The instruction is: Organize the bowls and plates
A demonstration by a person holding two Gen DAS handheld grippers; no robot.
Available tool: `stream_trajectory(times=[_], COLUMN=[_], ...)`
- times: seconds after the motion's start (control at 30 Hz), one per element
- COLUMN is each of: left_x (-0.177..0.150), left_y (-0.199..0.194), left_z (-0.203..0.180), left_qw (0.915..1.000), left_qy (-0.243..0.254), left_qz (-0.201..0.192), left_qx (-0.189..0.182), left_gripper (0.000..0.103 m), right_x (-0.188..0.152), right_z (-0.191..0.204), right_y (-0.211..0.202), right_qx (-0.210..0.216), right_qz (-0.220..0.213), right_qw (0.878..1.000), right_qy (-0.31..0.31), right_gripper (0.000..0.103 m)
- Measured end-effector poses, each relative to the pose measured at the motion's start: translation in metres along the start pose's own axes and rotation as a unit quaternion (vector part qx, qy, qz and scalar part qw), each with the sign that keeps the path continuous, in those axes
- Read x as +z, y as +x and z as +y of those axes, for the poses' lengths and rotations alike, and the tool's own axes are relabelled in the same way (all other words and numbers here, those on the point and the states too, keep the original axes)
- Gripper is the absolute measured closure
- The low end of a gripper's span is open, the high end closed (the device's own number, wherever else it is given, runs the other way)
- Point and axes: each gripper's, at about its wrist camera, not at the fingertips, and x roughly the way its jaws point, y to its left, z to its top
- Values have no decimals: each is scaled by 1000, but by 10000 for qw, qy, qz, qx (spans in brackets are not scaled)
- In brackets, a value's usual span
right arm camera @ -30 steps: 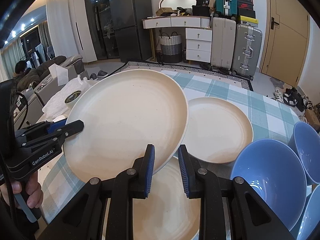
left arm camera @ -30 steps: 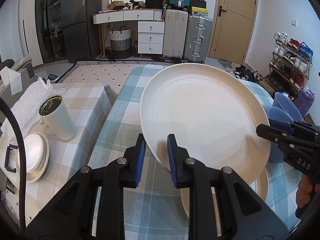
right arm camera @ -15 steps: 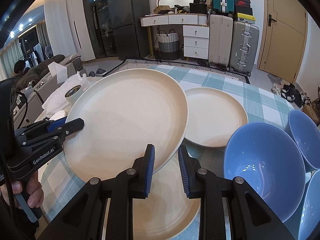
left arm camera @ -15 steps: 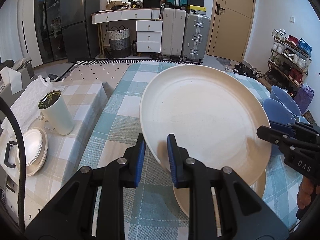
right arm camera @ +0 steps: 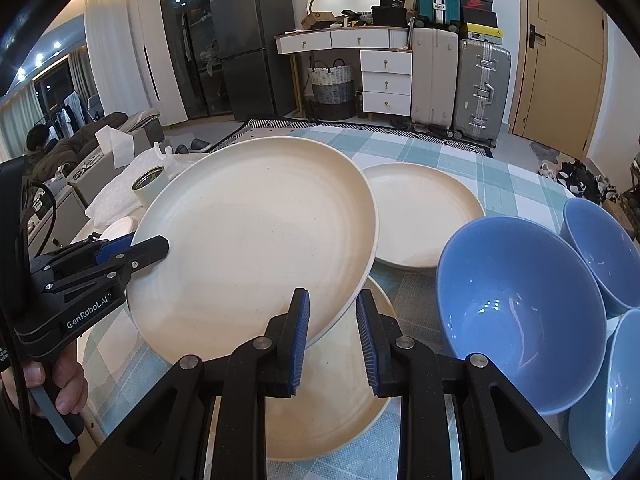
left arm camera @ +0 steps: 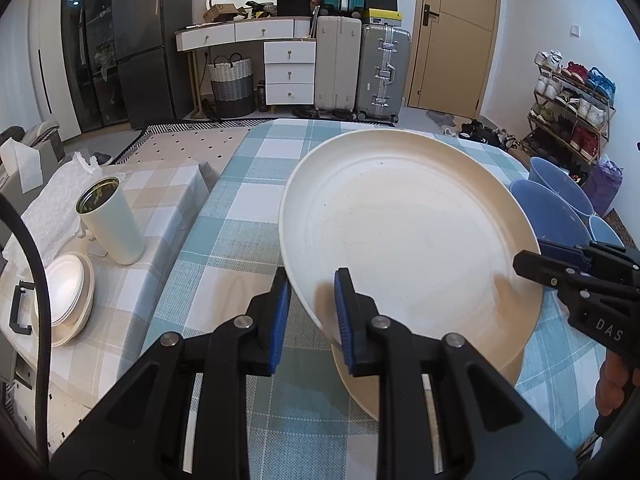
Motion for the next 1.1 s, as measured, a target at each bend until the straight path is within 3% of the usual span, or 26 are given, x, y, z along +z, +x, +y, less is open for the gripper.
stream_trajectory(times=[1.1], left_x=[-43], left_y=[10], left_z=[-10], left_qw=[9995], left_qy=[259], left_qz=[164], left_qx=[-101], left_gripper=[84], right_x=[-45], right_z=[0], right_y=[-10], right_qx=[-160], right_qz=[91], right_qw=[9998], right_qy=[11], right_gripper=[78])
